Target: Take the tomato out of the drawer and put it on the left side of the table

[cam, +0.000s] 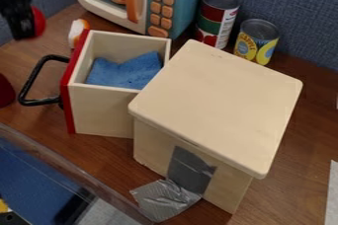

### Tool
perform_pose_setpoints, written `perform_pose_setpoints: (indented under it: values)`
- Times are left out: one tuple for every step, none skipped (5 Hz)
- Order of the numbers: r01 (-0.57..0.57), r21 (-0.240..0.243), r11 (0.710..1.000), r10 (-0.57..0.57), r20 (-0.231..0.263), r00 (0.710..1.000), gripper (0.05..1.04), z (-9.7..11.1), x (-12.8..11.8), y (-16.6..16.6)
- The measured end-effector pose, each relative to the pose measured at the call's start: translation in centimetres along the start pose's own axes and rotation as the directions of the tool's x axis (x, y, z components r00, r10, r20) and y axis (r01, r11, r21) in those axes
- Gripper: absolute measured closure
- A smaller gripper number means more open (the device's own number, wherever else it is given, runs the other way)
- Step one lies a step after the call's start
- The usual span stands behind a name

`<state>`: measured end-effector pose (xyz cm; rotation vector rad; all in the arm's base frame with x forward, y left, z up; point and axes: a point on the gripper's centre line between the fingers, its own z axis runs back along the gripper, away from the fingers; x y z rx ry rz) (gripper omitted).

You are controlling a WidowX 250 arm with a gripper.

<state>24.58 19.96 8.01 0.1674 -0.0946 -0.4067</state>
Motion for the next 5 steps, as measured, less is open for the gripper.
perform_pose_setpoints:
  values:
    - [-0.018, -0.03, 0.999, 0.017, -0.061, 0.998, 0.263, -2.6, -0.2, 0.5]
    - [-0.022, -0.032, 0.999, 0.019, -0.096, 0.995, 0.263, -3.7, -0.1, 1.6]
    - [-0.035, -0.019, 0.999, 0.033, -0.107, 0.994, 0.212, -3.5, -0.2, 2.5]
    - [-0.043, -0.04, 0.998, 0.037, -0.132, 0.991, 0.072, -3.8, -0.5, 2.4]
    - [-0.027, -0.069, 0.997, 0.017, -0.14, 0.99, 0.076, -3.8, -0.7, 1.9]
